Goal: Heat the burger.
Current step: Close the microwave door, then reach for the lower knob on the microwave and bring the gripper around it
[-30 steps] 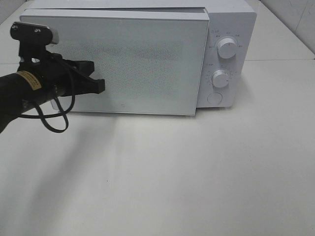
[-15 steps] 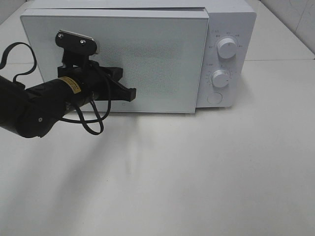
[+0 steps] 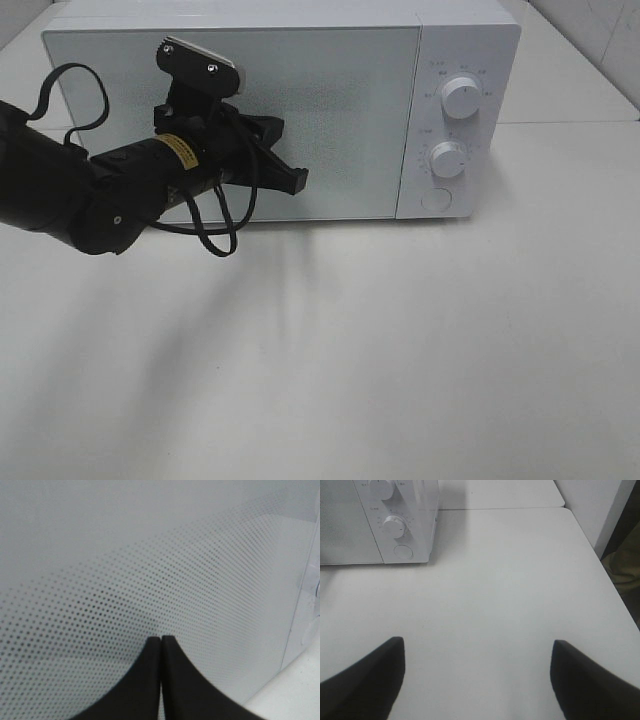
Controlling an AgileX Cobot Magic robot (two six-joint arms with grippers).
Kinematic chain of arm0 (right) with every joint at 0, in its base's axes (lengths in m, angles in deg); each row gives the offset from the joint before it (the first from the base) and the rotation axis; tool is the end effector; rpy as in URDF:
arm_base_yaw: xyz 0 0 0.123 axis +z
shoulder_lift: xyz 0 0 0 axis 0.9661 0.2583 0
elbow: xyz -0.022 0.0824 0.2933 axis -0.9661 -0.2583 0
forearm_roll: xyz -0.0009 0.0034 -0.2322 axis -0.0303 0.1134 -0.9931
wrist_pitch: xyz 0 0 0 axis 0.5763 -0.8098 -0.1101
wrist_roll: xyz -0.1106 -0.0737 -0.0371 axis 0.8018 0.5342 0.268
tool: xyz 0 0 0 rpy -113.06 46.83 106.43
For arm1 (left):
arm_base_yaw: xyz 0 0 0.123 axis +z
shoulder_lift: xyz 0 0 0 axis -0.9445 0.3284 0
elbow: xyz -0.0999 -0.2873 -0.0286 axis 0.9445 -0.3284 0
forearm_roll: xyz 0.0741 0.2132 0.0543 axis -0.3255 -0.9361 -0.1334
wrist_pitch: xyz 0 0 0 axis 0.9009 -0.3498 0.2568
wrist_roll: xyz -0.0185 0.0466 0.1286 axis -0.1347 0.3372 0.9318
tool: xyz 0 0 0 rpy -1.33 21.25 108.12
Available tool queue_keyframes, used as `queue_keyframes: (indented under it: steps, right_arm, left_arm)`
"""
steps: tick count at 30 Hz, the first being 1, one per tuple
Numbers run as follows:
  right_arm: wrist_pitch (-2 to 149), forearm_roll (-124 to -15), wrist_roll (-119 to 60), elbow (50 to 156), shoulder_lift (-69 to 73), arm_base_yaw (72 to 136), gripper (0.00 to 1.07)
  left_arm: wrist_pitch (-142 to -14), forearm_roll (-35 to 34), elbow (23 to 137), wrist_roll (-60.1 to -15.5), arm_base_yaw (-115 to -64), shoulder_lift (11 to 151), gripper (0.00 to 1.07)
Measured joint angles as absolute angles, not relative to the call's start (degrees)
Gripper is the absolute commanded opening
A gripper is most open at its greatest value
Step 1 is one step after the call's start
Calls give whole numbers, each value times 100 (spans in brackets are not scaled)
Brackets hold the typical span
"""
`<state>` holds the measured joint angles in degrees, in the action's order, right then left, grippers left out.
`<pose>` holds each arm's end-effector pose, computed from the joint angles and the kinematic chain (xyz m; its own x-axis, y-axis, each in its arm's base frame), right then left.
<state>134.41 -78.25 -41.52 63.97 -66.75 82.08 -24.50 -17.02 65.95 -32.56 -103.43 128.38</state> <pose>0.0028 -0.0171 0.2547 -0.3944 -0.0022 -0.9189 0.0115 0.9999 -0.0074 0.3804 -0.2472 0.1740 -0.0788 0.2675 -0.9603 0.5821 0.7944 0.1735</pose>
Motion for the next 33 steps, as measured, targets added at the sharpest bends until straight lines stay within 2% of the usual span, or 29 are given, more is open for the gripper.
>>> queue_keyframes:
  steps: [11,21,23,29,33]
  right_arm:
    - [13441,-7825,-4152,6397,-6675,8208,76]
    - [13441,-7825,-4152,6397,-6675,8208,76]
    - [13441,-7825,-4152,6397,-6675,8208,76]
    - [13441,-7825,-4152,6397,-6675,8208,76]
    - [13441,-7825,-4152,6397,-6675,8208,76]
  left_arm:
    - [-2393,-1782,6773,-3239,-10458,12849,0]
    - [-2318,-1250,6721,-3239,-10675,12477,0]
    - [-2175,-1038,6481,-3239,-10744,12173,0]
    - [-2272,-1003,5896,-3239,-10933,11503,0]
    - [-2839,-1049,5552,-3239,-11082,10896,0]
